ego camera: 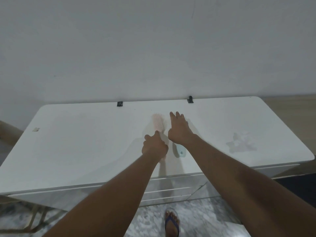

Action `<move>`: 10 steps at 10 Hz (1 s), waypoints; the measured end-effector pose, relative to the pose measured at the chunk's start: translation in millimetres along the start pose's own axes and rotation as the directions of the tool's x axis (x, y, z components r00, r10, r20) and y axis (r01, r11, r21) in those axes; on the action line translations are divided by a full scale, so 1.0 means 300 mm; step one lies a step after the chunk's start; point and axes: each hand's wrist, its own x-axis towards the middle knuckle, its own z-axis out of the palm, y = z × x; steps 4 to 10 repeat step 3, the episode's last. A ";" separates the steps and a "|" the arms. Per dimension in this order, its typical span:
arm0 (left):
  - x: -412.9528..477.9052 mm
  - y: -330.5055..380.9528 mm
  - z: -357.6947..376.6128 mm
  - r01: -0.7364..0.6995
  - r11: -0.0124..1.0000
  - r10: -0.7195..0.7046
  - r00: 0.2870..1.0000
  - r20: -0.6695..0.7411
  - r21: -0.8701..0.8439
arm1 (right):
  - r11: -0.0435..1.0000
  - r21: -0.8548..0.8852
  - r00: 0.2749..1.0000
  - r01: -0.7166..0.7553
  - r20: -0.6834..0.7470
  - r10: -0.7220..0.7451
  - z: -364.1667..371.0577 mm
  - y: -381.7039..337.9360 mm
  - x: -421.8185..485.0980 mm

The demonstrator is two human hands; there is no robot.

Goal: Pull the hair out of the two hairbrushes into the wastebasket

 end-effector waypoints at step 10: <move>-0.074 -0.085 -0.032 -0.125 0.945 0.088 0.987 -0.132 -0.303 | 0.920 0.358 0.965 0.156 -0.256 -0.064 -0.169 0.013 -0.062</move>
